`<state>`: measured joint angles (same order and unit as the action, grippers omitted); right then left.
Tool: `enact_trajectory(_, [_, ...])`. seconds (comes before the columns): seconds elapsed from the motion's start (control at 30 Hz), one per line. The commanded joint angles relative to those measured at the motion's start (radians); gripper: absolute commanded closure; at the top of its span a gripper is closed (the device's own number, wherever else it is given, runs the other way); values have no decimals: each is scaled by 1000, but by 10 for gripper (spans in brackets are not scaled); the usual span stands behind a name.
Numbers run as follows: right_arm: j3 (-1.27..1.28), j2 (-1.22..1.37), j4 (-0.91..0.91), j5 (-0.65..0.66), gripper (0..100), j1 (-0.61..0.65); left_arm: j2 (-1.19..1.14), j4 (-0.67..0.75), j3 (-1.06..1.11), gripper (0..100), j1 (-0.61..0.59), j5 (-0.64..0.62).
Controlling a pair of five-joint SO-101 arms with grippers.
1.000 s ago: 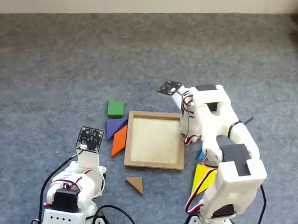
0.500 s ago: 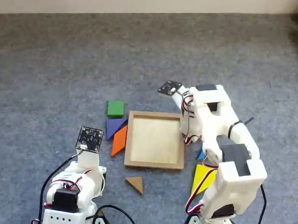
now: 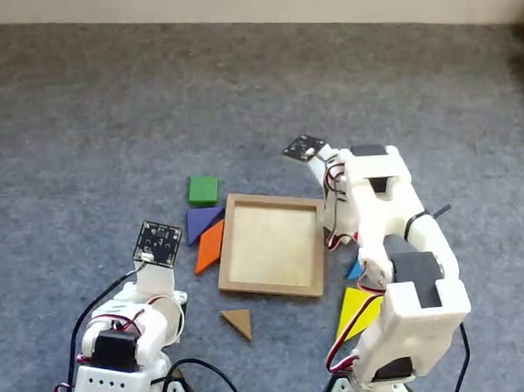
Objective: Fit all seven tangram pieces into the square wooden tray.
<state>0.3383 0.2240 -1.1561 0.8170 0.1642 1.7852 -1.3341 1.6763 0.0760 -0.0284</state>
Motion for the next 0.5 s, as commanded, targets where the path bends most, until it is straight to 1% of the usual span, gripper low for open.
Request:
enact_trajectory(0.0, [-33,-10,-15,8,836,-15,22,-2,19,995,-8,-9])
enact_trajectory(0.37, [-33,-15,-18,8,836,-54,22,-2,19,995,-8,-9])
enact_trajectory(0.47, [-31,-56,-18,8,836,-64,22,-2,19,995,-8,-9])
